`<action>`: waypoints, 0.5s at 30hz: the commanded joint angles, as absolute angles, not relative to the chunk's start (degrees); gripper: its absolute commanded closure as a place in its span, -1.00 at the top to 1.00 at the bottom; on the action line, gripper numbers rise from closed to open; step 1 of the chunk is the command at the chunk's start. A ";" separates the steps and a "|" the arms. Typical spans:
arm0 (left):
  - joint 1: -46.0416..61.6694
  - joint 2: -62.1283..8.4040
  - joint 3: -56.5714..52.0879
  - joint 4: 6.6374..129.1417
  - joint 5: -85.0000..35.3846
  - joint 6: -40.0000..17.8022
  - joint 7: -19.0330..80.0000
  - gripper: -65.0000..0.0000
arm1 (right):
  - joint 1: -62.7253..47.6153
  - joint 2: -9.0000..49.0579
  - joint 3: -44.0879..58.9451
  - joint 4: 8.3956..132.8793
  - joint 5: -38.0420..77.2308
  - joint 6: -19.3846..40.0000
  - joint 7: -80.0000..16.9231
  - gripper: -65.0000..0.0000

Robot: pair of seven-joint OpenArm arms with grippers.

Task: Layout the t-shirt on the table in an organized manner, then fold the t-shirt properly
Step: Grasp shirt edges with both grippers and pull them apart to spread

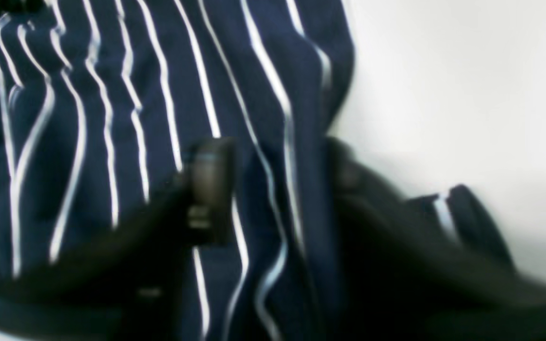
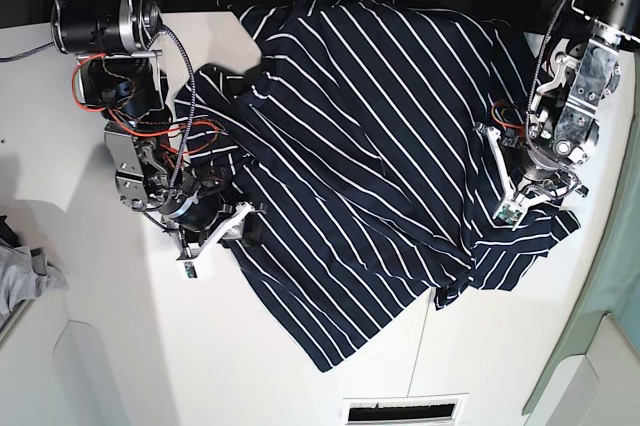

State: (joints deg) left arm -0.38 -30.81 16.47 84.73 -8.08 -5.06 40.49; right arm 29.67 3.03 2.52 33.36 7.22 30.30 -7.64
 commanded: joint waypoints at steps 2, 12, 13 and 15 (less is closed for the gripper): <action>0.23 -31.75 15.99 87.05 -7.66 -4.69 39.66 -0.30 | 30.94 2.98 2.59 33.85 6.81 32.84 -7.46 -0.81; 4.36 -31.35 15.99 87.68 -6.37 -7.16 38.28 -1.00 | 30.98 6.37 2.61 39.35 6.81 32.73 -2.76 -1.00; 4.73 -31.46 15.99 87.68 -6.37 -9.37 37.65 -1.00 | 30.96 7.16 2.61 41.15 6.81 32.56 -2.76 -1.00; 4.97 -31.46 15.99 87.57 -6.35 -14.74 36.40 -1.00 | 30.96 9.06 2.63 45.10 6.83 32.36 -2.79 -1.00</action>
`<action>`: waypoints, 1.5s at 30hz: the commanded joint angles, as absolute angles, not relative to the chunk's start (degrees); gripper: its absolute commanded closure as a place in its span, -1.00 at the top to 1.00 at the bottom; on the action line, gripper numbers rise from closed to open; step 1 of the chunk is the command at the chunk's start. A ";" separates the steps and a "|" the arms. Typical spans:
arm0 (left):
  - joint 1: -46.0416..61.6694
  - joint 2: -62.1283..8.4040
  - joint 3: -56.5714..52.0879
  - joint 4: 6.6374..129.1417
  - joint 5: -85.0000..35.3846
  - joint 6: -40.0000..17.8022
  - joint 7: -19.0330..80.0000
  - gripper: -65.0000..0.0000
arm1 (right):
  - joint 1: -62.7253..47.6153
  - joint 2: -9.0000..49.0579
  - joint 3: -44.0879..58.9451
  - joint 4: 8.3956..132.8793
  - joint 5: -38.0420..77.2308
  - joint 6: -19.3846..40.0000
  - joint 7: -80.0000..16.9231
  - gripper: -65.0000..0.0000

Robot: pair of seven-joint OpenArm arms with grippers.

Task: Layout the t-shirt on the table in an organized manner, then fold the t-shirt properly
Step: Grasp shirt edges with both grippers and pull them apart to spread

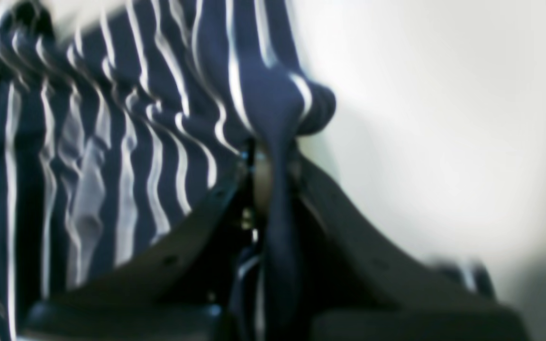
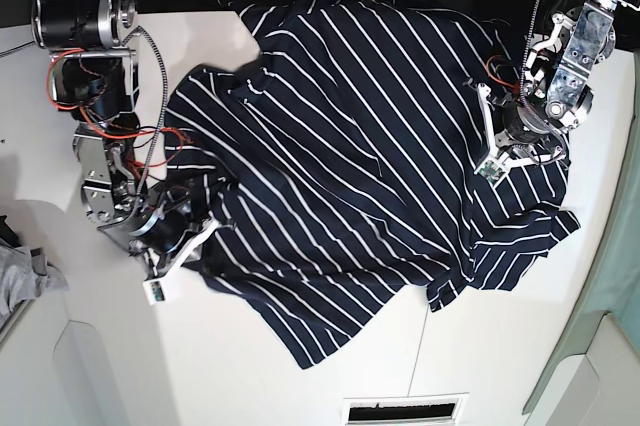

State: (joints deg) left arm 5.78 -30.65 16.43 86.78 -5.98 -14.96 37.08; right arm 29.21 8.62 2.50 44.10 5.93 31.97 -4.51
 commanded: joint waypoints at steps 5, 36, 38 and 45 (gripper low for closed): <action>3.01 -31.62 16.01 87.24 -6.39 -23.40 32.80 -1.00 | 31.09 15.42 2.63 53.76 6.90 32.34 -3.68 -1.00; 3.77 -34.28 22.81 89.25 -5.80 -9.34 32.38 -1.00 | 19.62 13.47 3.20 56.80 14.33 31.09 -10.22 -1.00; 5.02 -34.30 22.81 89.25 -4.21 -6.17 32.40 -1.00 | 19.07 13.85 3.38 56.80 13.37 31.09 -9.58 -1.00; 7.31 -34.28 22.81 89.19 -3.55 -6.83 33.06 -1.00 | 18.55 14.44 3.38 56.80 13.30 31.07 -9.63 -1.00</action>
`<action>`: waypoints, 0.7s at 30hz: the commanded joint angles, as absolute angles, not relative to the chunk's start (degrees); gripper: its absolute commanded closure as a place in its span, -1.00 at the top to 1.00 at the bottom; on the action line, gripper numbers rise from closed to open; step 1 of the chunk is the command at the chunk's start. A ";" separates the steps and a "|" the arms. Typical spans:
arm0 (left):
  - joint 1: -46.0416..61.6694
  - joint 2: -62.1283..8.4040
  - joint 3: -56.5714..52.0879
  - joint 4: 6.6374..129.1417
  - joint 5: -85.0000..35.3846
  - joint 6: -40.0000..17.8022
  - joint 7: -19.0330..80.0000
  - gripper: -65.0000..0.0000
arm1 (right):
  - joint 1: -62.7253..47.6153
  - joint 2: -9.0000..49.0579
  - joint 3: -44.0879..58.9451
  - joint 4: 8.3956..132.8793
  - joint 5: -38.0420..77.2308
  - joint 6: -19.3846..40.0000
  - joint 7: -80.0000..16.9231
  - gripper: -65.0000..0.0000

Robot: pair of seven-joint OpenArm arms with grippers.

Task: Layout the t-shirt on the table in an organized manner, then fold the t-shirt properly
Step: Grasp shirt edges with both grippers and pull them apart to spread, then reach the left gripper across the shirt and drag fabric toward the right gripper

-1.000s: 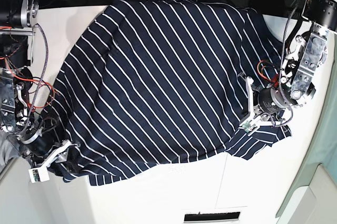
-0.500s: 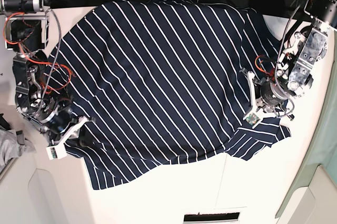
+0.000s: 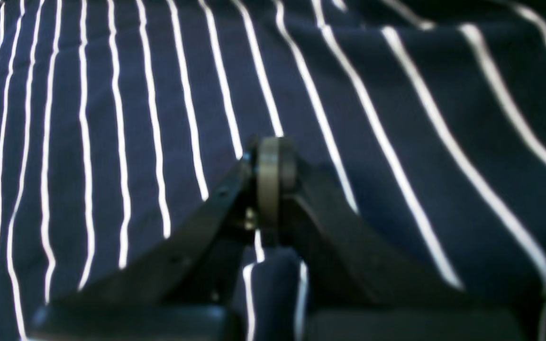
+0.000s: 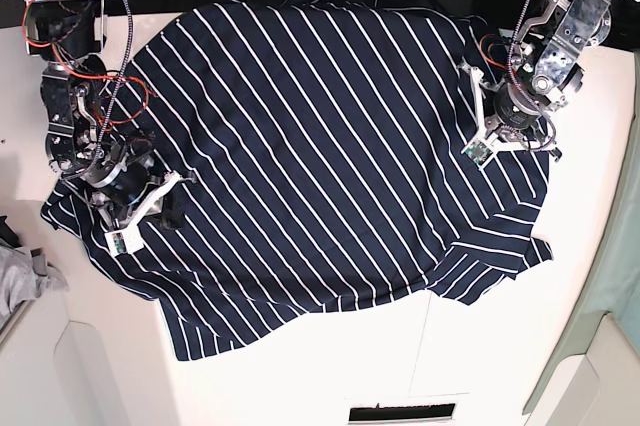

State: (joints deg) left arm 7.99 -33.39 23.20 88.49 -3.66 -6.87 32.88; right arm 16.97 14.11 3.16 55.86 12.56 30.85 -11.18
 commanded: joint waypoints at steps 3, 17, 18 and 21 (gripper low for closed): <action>7.27 -34.28 22.81 89.27 -3.01 -6.15 33.06 -1.00 | 18.48 14.44 4.03 56.80 13.28 31.07 -9.65 -1.00; 7.86 -35.57 22.81 95.88 0.03 -2.20 34.61 -1.00 | 16.01 14.63 21.37 56.90 19.09 31.33 -17.21 -1.00; 8.03 -35.57 22.81 95.88 0.03 -2.20 34.72 -1.00 | 15.14 14.59 21.69 56.90 19.14 31.31 -17.17 -1.00; 9.26 -35.53 22.81 95.88 0.05 -3.14 34.94 -1.00 | 12.56 14.04 21.61 56.82 18.94 30.96 -17.15 -1.00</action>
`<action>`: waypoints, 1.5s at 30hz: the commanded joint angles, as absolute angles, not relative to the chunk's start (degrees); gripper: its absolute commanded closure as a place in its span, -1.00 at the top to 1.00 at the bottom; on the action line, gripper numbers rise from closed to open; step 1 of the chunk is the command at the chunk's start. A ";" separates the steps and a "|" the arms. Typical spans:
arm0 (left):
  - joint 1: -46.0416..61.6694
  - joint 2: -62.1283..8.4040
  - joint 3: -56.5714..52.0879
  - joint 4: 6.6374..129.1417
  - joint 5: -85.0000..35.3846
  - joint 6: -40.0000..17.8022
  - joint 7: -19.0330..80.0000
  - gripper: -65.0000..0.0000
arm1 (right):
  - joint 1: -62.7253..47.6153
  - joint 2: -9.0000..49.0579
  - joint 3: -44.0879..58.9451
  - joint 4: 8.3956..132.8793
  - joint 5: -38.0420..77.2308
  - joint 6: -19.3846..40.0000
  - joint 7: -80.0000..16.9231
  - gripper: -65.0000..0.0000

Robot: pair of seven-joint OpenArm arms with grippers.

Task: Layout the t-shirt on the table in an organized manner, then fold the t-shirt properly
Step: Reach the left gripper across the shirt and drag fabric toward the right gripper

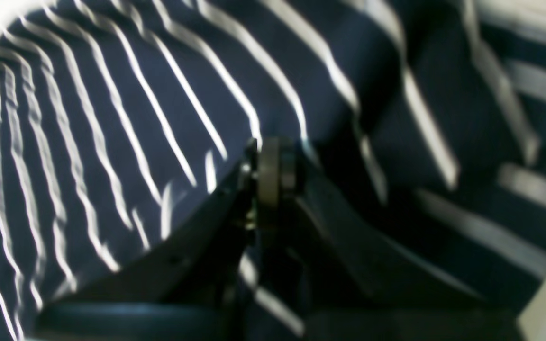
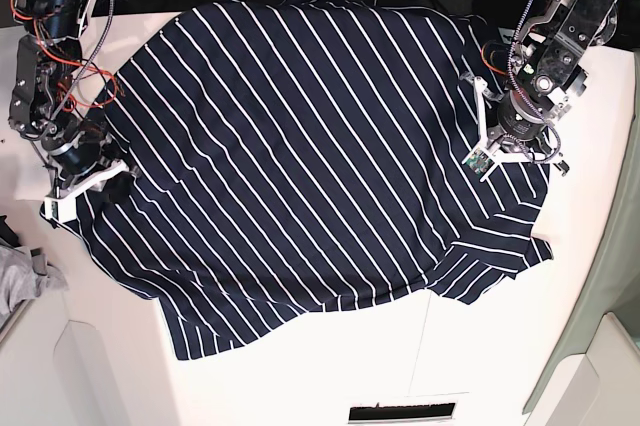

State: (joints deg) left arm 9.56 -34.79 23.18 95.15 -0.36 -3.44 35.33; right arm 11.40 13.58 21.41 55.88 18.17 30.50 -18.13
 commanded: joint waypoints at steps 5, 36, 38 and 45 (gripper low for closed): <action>13.21 -33.32 23.38 95.92 0.69 -9.17 32.23 -1.00 | 11.18 12.49 21.50 55.92 15.70 24.32 -16.12 -1.00; 0.14 -7.97 40.03 96.40 1.52 -5.54 37.30 -1.00 | 32.93 2.33 0.12 45.43 5.41 24.97 -15.31 -1.00; 0.54 -9.50 39.33 98.43 1.50 -5.54 36.56 -1.00 | 29.71 3.51 0.14 51.16 5.58 26.04 -15.38 -1.00; -2.09 -11.49 34.11 99.35 1.48 -6.79 33.23 -1.00 | 14.26 7.05 0.14 74.67 9.21 26.20 -18.83 -1.00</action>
State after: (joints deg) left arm -0.99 -11.75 34.26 98.24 1.58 -7.09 34.63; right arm 13.21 6.52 -0.03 73.91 8.56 25.93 -20.23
